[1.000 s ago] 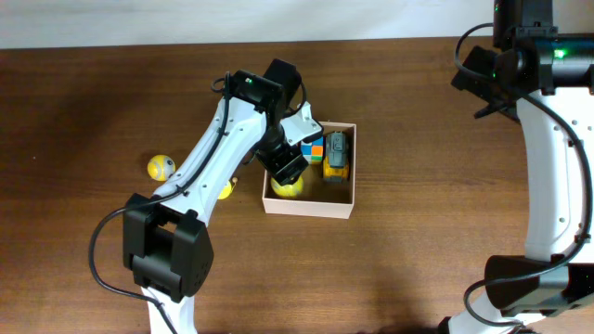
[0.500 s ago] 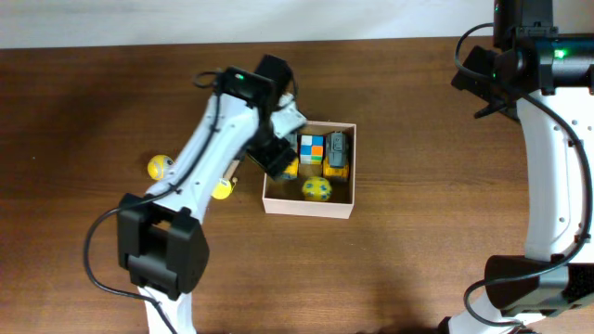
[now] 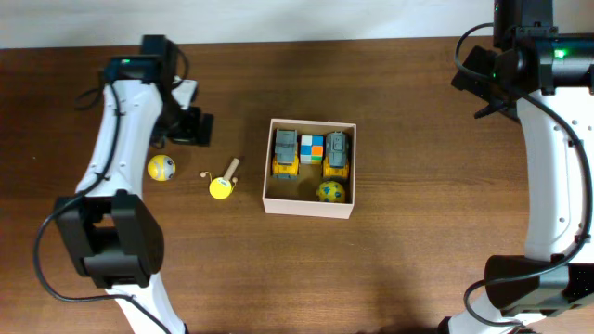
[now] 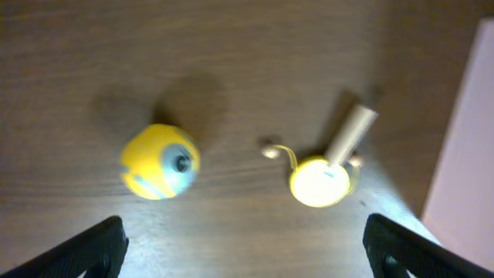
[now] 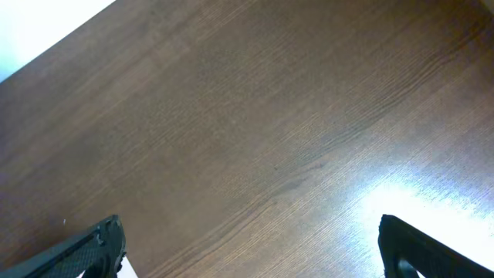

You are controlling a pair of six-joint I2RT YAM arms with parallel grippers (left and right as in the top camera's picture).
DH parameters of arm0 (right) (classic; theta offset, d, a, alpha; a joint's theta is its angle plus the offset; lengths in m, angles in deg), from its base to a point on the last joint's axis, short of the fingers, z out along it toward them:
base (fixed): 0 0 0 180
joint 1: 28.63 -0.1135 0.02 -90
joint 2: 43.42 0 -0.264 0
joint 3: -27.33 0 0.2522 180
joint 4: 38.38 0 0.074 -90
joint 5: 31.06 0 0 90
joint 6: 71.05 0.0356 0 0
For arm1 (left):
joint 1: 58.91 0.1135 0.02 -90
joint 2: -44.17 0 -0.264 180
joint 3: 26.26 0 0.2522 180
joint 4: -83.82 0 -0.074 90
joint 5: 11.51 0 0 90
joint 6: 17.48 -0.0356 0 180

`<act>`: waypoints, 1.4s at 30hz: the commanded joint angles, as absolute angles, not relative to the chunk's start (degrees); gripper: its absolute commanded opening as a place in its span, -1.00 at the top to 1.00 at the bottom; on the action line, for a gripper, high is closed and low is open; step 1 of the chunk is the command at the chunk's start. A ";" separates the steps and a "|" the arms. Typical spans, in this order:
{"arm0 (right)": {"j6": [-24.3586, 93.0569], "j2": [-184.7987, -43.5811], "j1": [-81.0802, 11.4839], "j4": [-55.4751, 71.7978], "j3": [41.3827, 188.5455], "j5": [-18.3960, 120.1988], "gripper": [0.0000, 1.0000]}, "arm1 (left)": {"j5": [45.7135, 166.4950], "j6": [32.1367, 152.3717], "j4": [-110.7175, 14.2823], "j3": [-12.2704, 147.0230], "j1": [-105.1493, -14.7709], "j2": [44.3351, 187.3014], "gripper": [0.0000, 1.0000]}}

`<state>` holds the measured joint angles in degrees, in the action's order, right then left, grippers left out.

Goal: Pack container
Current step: 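Open the left gripper and withdraw it left, then lower the left gripper and grasp the grey-faced yellow ball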

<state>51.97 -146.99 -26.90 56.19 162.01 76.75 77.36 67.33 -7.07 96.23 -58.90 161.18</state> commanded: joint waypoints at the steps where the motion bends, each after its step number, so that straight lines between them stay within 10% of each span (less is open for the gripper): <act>1: 52.21 -147.18 -26.68 56.19 162.16 77.64 -0.98 | 76.99 69.05 -8.21 94.17 -55.34 160.26 -0.99; 42: 52.21 -147.18 -26.68 56.19 162.16 77.64 -0.98 | 75.66 68.88 -19.64 84.05 -49.94 172.37 -0.99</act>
